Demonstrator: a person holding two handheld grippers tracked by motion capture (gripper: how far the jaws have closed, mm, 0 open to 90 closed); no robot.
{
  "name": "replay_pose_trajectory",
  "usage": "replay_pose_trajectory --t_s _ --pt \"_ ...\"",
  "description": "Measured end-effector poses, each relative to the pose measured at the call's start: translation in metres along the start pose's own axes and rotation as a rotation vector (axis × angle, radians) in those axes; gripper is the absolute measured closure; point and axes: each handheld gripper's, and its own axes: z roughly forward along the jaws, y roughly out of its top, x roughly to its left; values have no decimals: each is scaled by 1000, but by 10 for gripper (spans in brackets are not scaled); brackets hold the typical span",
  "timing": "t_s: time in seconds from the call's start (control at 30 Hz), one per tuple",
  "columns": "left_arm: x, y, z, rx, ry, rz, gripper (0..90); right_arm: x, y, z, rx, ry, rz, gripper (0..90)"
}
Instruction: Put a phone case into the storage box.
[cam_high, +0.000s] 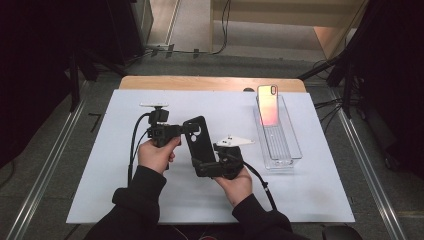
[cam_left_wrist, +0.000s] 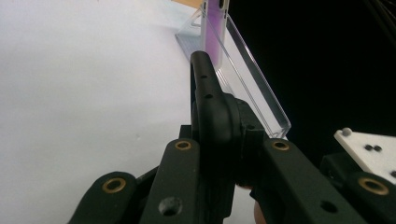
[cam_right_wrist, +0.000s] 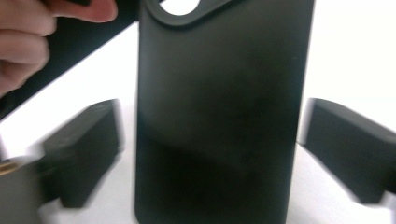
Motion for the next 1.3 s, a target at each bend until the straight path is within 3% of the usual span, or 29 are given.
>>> replay_pose_trajectory --t_s 0.13,0.47,0.53,0.87,1.1,1.3 --pt "-4 1 -4 -9 12 29 823 -5 5 -2 4 46 -7 0" --pt "-14 -1 -7 -38 64 136 820 -12 18 -10 71 52 -60 0" --pt "-14 -2 -8 -48 73 156 820 -12 21 -11 87 61 -54 0" --pt "-13 -6 -9 -93 82 230 819 -15 30 -15 143 90 -140 0" --pt "-17 -9 -11 -122 78 326 819 -18 30 -22 161 112 -173 0" --pt "-18 -12 -12 -148 80 370 820 -18 28 -24 189 89 -203 0"
